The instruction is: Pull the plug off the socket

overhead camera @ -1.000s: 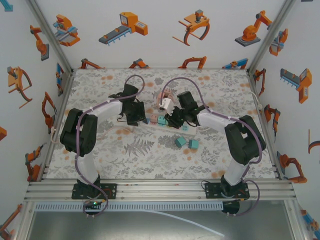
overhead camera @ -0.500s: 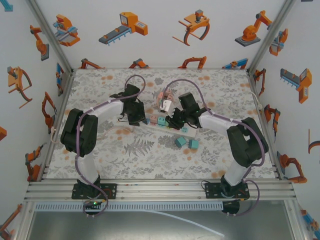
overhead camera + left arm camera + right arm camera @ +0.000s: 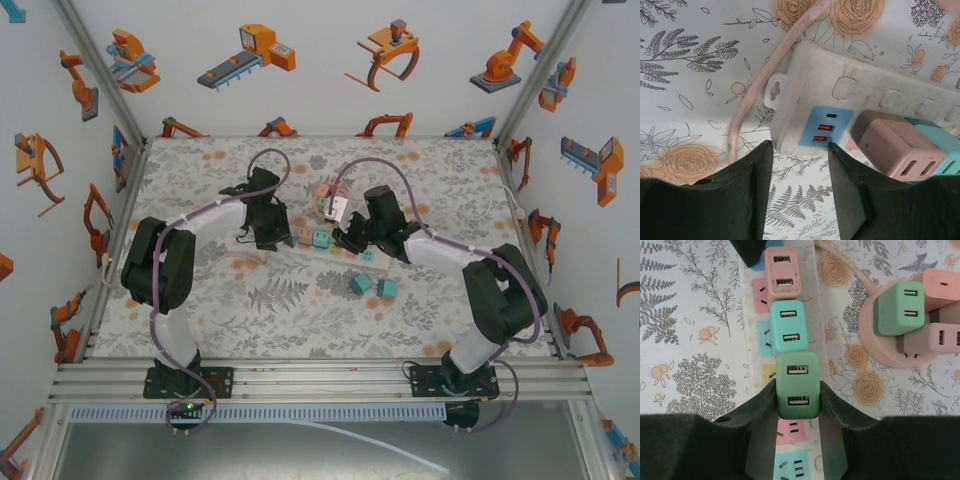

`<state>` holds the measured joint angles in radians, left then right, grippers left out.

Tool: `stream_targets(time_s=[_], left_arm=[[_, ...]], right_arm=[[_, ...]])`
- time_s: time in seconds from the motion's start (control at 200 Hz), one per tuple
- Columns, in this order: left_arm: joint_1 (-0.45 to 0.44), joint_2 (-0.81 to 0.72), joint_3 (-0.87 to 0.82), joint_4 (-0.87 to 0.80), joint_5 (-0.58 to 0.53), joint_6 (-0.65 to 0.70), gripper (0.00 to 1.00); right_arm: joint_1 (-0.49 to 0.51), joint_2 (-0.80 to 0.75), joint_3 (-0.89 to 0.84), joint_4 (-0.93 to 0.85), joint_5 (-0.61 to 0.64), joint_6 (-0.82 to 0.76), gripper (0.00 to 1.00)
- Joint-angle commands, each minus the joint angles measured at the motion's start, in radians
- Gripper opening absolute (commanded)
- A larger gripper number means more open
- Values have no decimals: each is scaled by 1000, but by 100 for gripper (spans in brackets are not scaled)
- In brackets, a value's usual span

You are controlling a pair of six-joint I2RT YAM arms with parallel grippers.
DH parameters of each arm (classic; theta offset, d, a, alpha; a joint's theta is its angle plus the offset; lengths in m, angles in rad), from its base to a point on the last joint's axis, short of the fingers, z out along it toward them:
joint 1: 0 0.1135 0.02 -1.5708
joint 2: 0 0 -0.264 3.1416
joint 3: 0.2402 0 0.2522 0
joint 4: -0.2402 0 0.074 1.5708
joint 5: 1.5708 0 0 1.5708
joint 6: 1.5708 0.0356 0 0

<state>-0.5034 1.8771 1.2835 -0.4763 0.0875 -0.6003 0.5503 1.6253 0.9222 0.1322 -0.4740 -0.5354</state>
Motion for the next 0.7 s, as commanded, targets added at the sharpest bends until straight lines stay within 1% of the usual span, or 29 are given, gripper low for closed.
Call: stream_targets(time_s=[0.0, 0.2, 0.401, 0.556, 0.691], left_arm=[[-2, 5, 0, -58, -47, 2, 49], [-3, -53, 8, -46, -45, 8, 52], [-3, -138, 10, -35, -37, 31, 56], [-8, -245, -12, 11, 7, 73, 58], [-20, -370, -62, 88, 50, 136, 59]], right_arm=[[5, -57, -8, 146, -15, 42, 20], [5, -127, -38, 237, -2, 119, 19], [5, -219, -66, 329, 19, 240, 19], [5, -286, -74, 362, 78, 383, 19], [4, -341, -78, 362, 143, 548, 19]])
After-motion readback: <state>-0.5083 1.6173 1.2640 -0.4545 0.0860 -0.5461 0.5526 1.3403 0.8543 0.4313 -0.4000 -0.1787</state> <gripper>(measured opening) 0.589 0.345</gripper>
